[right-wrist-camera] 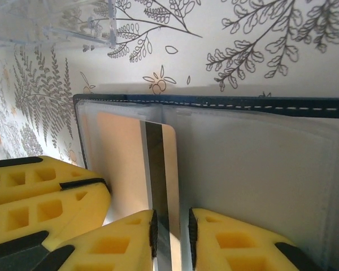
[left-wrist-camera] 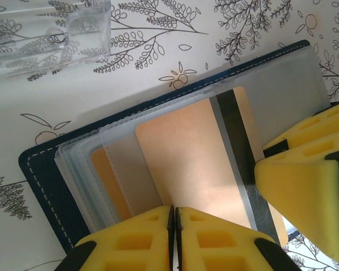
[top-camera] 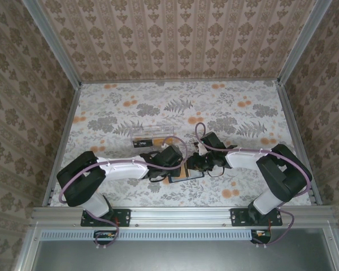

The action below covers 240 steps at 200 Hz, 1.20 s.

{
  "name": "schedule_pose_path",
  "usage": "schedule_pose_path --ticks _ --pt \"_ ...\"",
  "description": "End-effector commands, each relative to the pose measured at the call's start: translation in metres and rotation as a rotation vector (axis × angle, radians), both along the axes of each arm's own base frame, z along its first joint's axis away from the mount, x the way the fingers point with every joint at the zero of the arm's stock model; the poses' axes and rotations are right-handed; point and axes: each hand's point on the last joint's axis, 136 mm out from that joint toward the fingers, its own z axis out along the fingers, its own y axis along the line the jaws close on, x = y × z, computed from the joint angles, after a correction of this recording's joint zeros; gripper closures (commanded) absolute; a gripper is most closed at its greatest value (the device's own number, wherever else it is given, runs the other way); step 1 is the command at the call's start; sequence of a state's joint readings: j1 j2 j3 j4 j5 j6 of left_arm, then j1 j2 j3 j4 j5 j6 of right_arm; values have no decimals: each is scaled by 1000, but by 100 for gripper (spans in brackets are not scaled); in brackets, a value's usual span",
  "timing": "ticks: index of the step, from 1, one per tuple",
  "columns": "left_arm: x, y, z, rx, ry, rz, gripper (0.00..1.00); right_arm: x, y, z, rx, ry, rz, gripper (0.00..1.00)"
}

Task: Take the credit cards out of the card holder

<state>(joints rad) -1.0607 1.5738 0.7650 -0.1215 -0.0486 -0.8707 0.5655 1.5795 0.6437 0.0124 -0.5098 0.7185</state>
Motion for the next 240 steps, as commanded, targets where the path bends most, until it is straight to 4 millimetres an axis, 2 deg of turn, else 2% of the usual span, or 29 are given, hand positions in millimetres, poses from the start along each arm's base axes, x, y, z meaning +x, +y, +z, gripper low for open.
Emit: schedule_pose_path --ticks 1,16,51,71,147,169,173,189,215,240 --pt "-9 3 -14 19 37 -1 87 -6 0 -8 17 42 -2 74" --pt "-11 4 -16 21 44 -1 87 -6 1 -10 22 48 -1 75" --pt "-12 6 -16 29 42 4 88 -6 0 -10 21 44 -11 97" --pt "-12 10 -16 42 37 10 88 -5 -5 -7 13 38 -20 100" --pt "-10 17 -13 47 24 19 88 -3 -38 9 -5 8 -62 100" --pt "-9 14 -7 34 14 12 87 -4 -48 17 -18 -4 -75 100" --pt "-8 13 -6 31 11 11 87 -3 -49 26 -11 -32 -76 100" --pt "-7 10 -2 21 -2 0 87 -3 -57 37 -30 -60 -89 100" --pt "-2 2 14 -6 -30 -17 86 -5 -66 50 -67 -96 -96 100" --pt "2 -2 41 -54 -74 -22 78 -4 -70 70 -75 -148 -100 100"
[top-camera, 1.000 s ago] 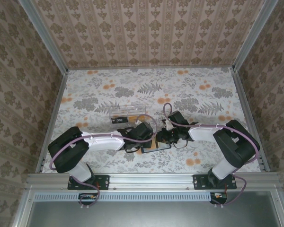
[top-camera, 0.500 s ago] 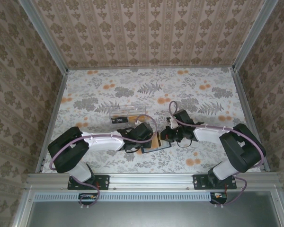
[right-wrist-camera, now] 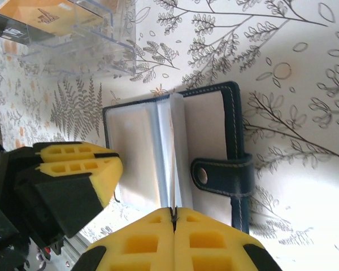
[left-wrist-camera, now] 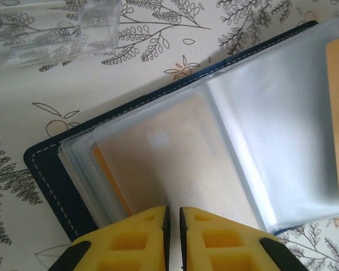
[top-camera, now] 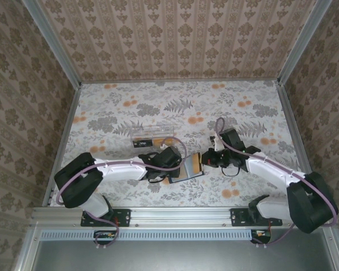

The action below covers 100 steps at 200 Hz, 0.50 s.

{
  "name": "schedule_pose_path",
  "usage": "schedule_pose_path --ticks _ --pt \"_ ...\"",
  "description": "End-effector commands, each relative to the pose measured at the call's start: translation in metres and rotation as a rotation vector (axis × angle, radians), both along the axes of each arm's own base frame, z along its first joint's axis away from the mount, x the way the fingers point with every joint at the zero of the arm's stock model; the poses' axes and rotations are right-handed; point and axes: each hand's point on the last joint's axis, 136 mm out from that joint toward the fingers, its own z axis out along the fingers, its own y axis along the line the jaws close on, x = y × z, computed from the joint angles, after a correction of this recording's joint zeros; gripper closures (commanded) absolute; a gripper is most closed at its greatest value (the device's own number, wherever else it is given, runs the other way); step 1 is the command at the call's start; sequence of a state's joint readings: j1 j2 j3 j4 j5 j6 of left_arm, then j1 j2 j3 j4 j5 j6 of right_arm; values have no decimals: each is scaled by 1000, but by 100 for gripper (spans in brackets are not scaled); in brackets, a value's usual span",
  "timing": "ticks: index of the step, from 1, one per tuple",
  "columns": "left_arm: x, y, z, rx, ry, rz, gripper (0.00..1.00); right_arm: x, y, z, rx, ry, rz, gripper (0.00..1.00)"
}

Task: Take the credit cards out of the card holder

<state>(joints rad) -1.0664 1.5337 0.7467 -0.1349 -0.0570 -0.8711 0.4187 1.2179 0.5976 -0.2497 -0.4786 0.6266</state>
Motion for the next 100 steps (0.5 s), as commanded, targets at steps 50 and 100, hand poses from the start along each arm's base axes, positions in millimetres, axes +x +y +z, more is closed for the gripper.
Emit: schedule_pose_path --ticks 50,100 --pt "17 46 90 -87 -208 126 22 12 -2 76 -151 -237 63 100" --pt "6 137 116 -101 -310 312 0 33 51 109 -263 -406 307 100"
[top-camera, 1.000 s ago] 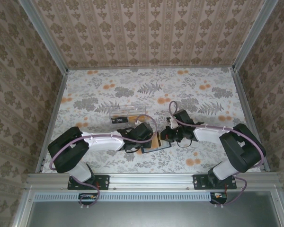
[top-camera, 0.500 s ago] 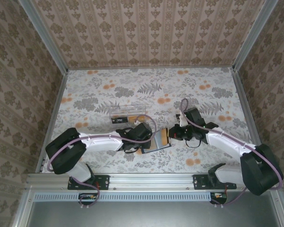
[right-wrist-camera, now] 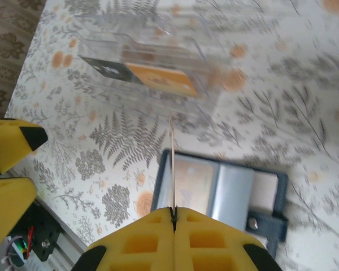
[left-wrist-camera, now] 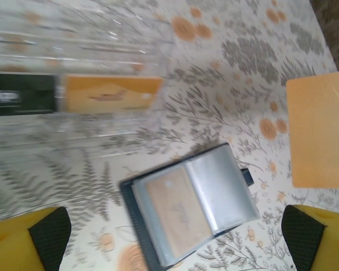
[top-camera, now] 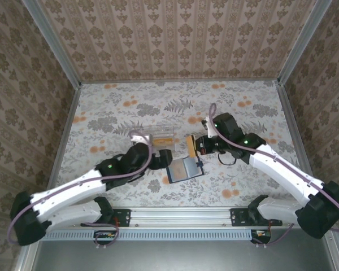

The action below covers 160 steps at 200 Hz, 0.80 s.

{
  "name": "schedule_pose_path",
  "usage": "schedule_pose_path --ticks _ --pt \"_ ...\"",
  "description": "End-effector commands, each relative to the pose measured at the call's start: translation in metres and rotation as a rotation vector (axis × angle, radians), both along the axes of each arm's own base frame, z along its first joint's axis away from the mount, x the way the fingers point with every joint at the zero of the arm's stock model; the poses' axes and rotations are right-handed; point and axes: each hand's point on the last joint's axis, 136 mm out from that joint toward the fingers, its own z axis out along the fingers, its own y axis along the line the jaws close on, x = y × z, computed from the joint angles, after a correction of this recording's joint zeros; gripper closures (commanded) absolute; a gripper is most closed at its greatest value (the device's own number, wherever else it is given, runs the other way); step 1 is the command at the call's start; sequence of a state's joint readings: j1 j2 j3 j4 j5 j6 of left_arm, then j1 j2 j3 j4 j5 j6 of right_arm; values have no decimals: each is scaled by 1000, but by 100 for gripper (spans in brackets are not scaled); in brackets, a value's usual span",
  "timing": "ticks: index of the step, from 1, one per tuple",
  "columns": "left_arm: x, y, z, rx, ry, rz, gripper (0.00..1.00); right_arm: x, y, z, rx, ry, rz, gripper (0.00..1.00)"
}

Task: Take the credit cards out of the card holder

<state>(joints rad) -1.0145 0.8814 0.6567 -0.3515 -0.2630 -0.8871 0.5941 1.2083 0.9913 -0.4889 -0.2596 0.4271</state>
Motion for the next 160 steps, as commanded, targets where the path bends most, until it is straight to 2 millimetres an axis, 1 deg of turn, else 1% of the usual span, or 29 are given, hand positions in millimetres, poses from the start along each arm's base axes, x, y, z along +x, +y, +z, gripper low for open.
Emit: schedule_pose_path --ticks 1,18,20,22,24,44,56,68,83,113,123,142,160 --pt "-7 57 -20 111 15 129 0 6 14 -4 -145 -67 119 100" --pt "-15 82 -19 91 4 166 0 9 38 1 -218 -152 242 100" --pt "-16 85 -19 86 2 171 0 9 40 4 -223 -169 260 100" --pt "-16 86 -18 82 -2 173 0 8 45 -2 -241 -167 284 100" --pt "-17 89 -18 79 -3 175 0 9 48 -3 -254 -176 305 100" --pt "-25 105 -16 41 -23 190 0 9 73 -5 -365 -278 466 100" --pt "-28 113 -16 32 -34 203 0 9 85 -8 -428 -329 561 100" --pt "-31 120 -16 34 -42 212 0 10 92 -15 -504 -366 640 100" --pt "-33 122 -17 33 -44 210 0 10 98 -25 -596 -390 738 100" --pt "-33 120 -21 34 -41 199 0 15 107 -44 -723 -423 860 100" --pt "-33 119 -22 30 -37 194 0 20 109 -52 -782 -442 886 100" --pt "-34 117 -25 30 -28 187 0 28 113 -59 -863 -480 926 100" --pt "-35 118 -27 33 -22 187 0 34 119 -60 -907 -520 962 100"
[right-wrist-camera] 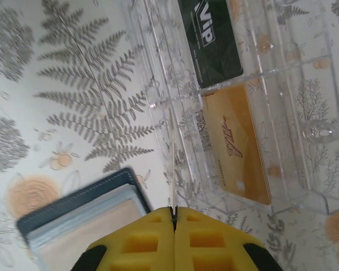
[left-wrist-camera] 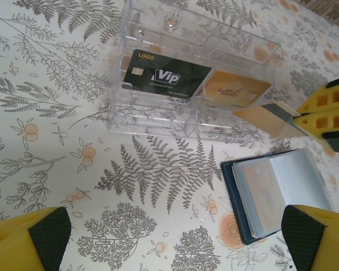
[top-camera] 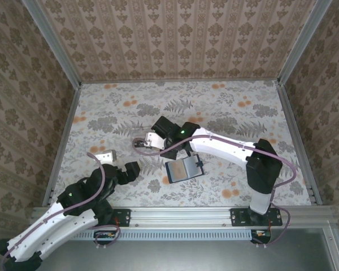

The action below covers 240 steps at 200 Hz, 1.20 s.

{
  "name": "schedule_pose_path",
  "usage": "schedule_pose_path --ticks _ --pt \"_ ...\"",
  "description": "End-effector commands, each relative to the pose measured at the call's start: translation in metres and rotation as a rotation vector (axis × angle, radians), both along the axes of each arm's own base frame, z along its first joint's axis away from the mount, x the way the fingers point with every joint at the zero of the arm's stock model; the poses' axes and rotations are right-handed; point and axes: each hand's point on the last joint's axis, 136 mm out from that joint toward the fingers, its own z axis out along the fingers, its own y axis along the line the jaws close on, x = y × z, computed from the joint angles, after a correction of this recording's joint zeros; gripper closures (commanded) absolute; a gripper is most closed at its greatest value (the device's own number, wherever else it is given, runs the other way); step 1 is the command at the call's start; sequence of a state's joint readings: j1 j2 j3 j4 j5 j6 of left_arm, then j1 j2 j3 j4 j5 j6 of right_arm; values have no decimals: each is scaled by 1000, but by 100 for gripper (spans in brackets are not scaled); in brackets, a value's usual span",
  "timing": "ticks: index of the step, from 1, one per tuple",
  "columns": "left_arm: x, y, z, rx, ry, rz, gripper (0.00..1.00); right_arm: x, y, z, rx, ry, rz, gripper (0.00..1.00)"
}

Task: Take the credit cards out of the card holder

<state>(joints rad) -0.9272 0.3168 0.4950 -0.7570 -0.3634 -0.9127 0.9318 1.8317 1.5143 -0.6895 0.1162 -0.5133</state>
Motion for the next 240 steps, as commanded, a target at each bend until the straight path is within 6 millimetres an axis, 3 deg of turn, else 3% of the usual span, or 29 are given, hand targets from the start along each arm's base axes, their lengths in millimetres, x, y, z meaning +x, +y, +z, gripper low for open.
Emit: schedule_pose_path --ticks 1,60,108,156,240 --pt "-2 3 -7 12 18 5 0 12 -1 3 -123 -103 100 100" --pt "-3 4 -8 9 22 6 0 29 7 -2 -192 -180 180 100" --pt "-4 5 -8 12 25 7 0 36 8 -20 -218 -164 181 100" --pt "-5 8 -6 18 28 11 0 46 7 -26 -221 -172 154 100" --pt "-4 6 -8 11 25 9 0 41 7 -2 -153 -163 131 100"
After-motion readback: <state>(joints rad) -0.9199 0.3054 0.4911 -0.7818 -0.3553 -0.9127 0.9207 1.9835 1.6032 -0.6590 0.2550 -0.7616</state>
